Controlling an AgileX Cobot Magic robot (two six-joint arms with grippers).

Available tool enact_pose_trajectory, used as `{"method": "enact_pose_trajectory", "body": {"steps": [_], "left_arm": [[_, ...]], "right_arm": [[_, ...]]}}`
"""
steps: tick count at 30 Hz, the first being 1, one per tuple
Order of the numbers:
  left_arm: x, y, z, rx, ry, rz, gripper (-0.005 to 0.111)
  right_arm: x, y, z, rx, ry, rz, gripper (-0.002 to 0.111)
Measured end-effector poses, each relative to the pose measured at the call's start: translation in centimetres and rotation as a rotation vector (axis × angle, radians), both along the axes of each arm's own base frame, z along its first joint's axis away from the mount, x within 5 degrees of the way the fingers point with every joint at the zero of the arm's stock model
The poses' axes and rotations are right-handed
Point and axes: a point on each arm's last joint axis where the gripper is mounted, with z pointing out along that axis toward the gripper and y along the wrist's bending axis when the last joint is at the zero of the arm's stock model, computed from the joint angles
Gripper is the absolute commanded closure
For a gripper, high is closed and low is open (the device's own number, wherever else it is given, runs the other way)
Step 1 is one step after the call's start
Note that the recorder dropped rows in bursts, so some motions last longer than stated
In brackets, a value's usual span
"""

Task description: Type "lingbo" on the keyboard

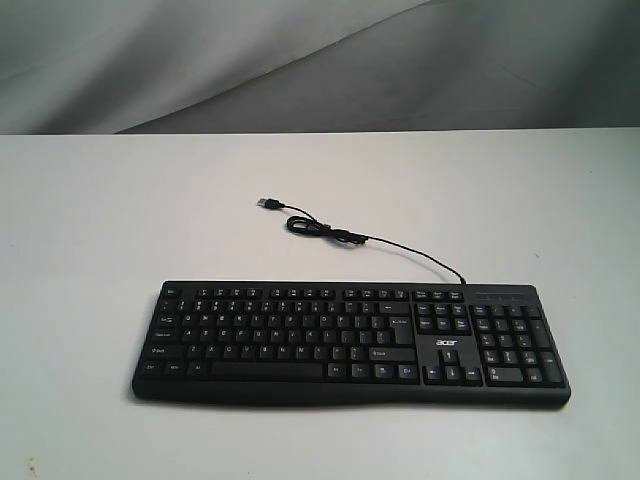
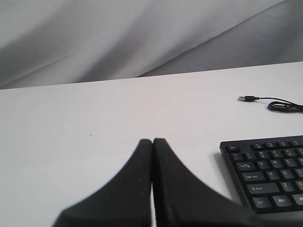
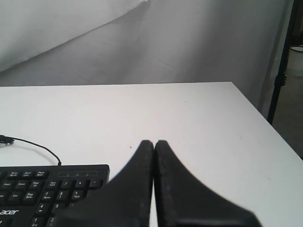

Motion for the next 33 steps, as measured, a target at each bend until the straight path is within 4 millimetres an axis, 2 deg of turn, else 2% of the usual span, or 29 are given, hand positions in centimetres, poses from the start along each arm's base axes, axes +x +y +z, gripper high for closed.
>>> {"method": "enact_pose_trajectory", "body": {"steps": [9, 33], "left_arm": [[0.00, 0.00, 0.00, 0.000, 0.000, 0.000, 0.106], [0.00, 0.00, 0.00, 0.000, 0.000, 0.000, 0.106]], "right_arm": [[-0.16, 0.04, -0.84, 0.000, 0.090, 0.004, 0.108], [-0.19, 0.06, -0.93, 0.002, 0.101, 0.006, 0.108]]}}
